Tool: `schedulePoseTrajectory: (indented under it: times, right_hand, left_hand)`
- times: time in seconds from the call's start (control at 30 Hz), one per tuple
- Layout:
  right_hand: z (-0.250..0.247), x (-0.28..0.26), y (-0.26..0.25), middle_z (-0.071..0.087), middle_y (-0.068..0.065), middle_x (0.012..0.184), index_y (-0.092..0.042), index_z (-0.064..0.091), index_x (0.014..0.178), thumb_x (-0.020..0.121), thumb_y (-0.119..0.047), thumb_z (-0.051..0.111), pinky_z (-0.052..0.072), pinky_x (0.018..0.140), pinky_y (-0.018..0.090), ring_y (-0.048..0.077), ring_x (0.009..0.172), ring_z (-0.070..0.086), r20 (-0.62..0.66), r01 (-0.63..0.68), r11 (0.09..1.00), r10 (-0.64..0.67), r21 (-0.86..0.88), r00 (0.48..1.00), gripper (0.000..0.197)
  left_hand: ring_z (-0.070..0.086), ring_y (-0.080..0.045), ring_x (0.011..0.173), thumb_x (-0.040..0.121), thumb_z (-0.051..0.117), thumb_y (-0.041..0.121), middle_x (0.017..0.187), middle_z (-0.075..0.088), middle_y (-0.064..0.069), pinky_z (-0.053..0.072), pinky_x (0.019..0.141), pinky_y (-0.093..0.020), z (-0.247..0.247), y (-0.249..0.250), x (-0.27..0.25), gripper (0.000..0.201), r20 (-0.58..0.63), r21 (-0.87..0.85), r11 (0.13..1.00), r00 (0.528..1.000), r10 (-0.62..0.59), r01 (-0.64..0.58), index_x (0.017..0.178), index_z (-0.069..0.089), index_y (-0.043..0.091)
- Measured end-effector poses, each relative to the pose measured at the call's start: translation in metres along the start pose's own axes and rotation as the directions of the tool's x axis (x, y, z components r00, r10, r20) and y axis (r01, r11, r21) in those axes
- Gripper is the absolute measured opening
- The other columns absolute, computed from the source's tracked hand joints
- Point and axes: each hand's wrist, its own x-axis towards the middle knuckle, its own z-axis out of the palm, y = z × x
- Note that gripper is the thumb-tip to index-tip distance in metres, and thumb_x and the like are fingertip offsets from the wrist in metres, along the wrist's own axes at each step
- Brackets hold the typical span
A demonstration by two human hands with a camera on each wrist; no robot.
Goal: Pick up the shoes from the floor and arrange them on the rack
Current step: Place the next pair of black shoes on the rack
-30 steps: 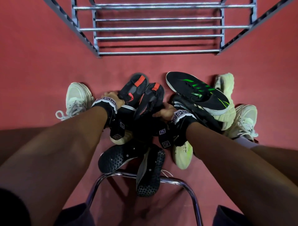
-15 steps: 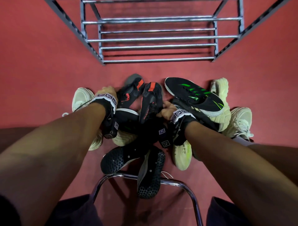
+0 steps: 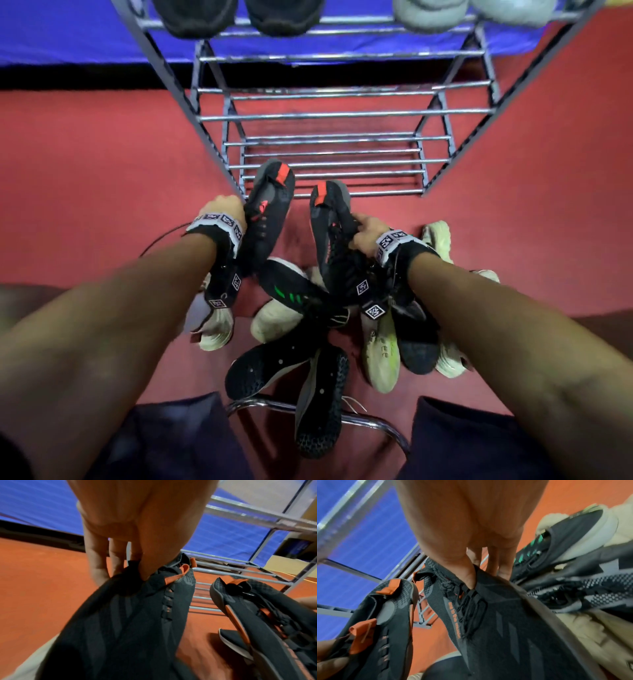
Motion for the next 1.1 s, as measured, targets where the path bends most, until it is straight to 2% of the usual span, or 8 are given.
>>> schedulePoseTrajectory:
  times: [0.07,0.13,0.33,0.67,0.9,0.97,1.03,1.1]
  right_hand:
    - [-0.019,-0.023,-0.018,0.072,0.001,0.106,-0.036,0.049,0.136,0.073,-0.007,0.065,0.052,0.064,0.025,0.023,0.088,0.067,-0.012,0.030,0.999,-0.030,-0.021,0.999,0.070]
    - [-0.034,-0.037,-0.032,0.071,0.003,0.102,-0.033,0.051,0.134,0.076,-0.002,0.065,0.049,0.061,0.024,0.020,0.077,0.064,-0.049,0.049,0.998,-0.051,-0.037,0.998,0.067]
    - [-0.058,-0.058,-0.057,0.071,0.008,0.106,-0.021,0.057,0.128,0.074,0.004,0.068,0.056,0.090,0.040,0.026,0.095,0.068,-0.117,0.110,0.990,-0.100,0.087,0.988,0.060]
    - [-0.086,-0.048,-0.105,0.068,0.011,0.111,-0.014,0.056,0.132,0.082,0.009,0.060,0.054,0.093,0.040,0.029,0.099,0.066,-0.195,0.200,0.947,-0.153,0.250,0.969,0.055]
    - [-0.085,-0.040,-0.125,0.068,0.011,0.103,-0.012,0.058,0.128,0.083,0.012,0.056,0.054,0.066,0.029,0.027,0.089,0.065,-0.184,0.253,0.907,-0.200,0.337,0.962,0.051]
    - [-0.081,-0.038,-0.130,0.069,0.012,0.101,-0.015,0.061,0.127,0.082,0.010,0.057,0.057,0.069,0.034,0.031,0.090,0.068,-0.188,0.254,0.903,-0.198,0.347,0.962,0.051]
    - [-0.077,-0.037,-0.135,0.069,0.010,0.094,-0.014,0.062,0.124,0.083,0.009,0.056,0.054,0.055,0.024,0.024,0.075,0.068,-0.199,0.259,0.901,-0.199,0.348,0.960,0.048]
    - [-0.076,-0.036,-0.141,0.065,0.005,0.083,-0.015,0.062,0.124,0.085,0.009,0.053,0.035,0.034,0.011,0.012,0.050,0.058,-0.222,0.268,0.907,-0.203,0.326,0.954,0.046]
  left_hand:
    - [0.060,-0.037,0.082,0.086,0.057,0.011,0.104,0.066,-0.023,0.049,0.073,-0.038,-0.016,0.000,-0.013,0.023,-0.015,-0.043,0.999,1.000,-0.002,0.001,0.106,0.065,0.003]
    - [0.060,-0.037,0.081,0.085,0.059,0.014,0.104,0.067,-0.023,0.048,0.072,-0.037,-0.028,0.002,-0.023,0.022,-0.030,-0.083,0.997,1.000,0.004,-0.007,0.104,0.065,0.004]
    - [0.063,-0.041,0.099,0.088,0.063,0.020,0.109,0.066,-0.023,0.052,0.086,-0.040,-0.055,0.005,-0.046,0.024,-0.042,-0.200,0.979,0.999,0.028,-0.035,0.105,0.067,0.004]
    - [0.067,-0.036,0.090,0.085,0.065,0.015,0.098,0.070,-0.020,0.055,0.084,-0.039,-0.083,0.002,-0.032,0.017,-0.063,-0.326,0.942,0.996,0.061,-0.078,0.097,0.072,0.006]
    - [0.069,-0.036,0.085,0.084,0.065,0.012,0.096,0.071,-0.019,0.059,0.077,-0.040,-0.086,-0.004,-0.032,0.017,-0.063,-0.370,0.927,0.997,0.041,-0.062,0.098,0.073,0.006]
    - [0.069,-0.036,0.084,0.084,0.065,0.012,0.095,0.071,-0.020,0.059,0.076,-0.042,-0.090,-0.006,-0.033,0.017,-0.081,-0.381,0.923,0.996,0.023,-0.052,0.098,0.073,0.006]
    - [0.069,-0.037,0.082,0.083,0.065,0.015,0.094,0.071,-0.020,0.059,0.075,-0.044,-0.094,-0.007,-0.032,0.019,-0.104,-0.401,0.915,0.995,0.006,-0.048,0.097,0.072,0.005]
    - [0.069,-0.037,0.080,0.083,0.065,0.020,0.093,0.071,-0.021,0.060,0.075,-0.045,-0.097,-0.007,-0.029,0.021,-0.123,-0.424,0.905,0.992,-0.011,-0.043,0.096,0.072,0.005]
